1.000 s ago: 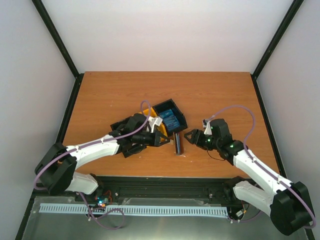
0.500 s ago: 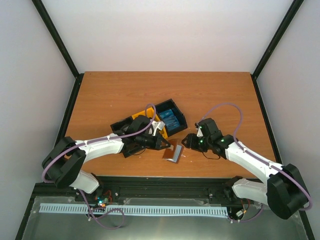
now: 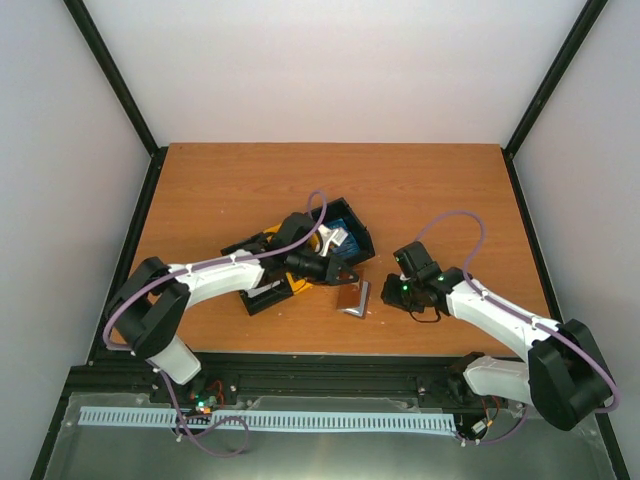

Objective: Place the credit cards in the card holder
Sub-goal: Open the card holder at the center of the board.

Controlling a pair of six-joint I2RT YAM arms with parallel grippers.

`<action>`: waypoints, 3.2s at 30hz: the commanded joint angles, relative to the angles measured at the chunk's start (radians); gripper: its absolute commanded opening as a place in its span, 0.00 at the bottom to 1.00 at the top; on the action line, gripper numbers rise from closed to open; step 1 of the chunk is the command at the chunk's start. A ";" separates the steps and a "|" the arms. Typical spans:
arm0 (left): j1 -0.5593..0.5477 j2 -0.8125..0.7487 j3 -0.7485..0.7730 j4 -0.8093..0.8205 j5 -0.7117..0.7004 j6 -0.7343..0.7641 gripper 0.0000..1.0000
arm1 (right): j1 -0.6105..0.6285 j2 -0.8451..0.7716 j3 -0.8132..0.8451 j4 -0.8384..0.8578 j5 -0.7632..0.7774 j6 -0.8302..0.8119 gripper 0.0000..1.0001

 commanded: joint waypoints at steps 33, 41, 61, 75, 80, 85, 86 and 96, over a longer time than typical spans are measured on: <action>-0.159 0.066 -0.070 0.142 -0.181 -0.587 0.06 | -0.097 -0.077 -0.128 0.072 -0.252 -0.080 0.25; -0.155 -0.058 -0.094 -0.011 -0.304 -0.551 0.13 | -0.043 0.030 -0.057 0.125 -0.263 -0.085 0.28; -0.056 -0.309 -0.207 -0.366 -0.625 -0.296 0.54 | 0.216 0.311 0.148 0.085 -0.024 -0.036 0.48; 0.000 -0.298 -0.312 -0.345 -0.649 -0.291 0.31 | 0.351 0.545 0.308 -0.085 0.178 -0.024 0.65; 0.021 -0.285 -0.347 -0.308 -0.678 -0.290 0.29 | 0.352 0.565 0.290 -0.104 0.199 0.013 0.65; 0.031 -0.263 -0.335 -0.286 -0.733 -0.267 0.28 | 0.352 0.559 0.282 -0.115 0.204 0.033 0.65; 0.039 -0.250 -0.327 -0.283 -0.735 -0.257 0.28 | 0.352 0.560 0.282 -0.116 0.202 0.037 0.65; 0.100 -0.131 -0.189 -0.213 -0.711 -0.140 0.26 | 0.352 0.572 0.320 -0.109 0.177 0.030 0.64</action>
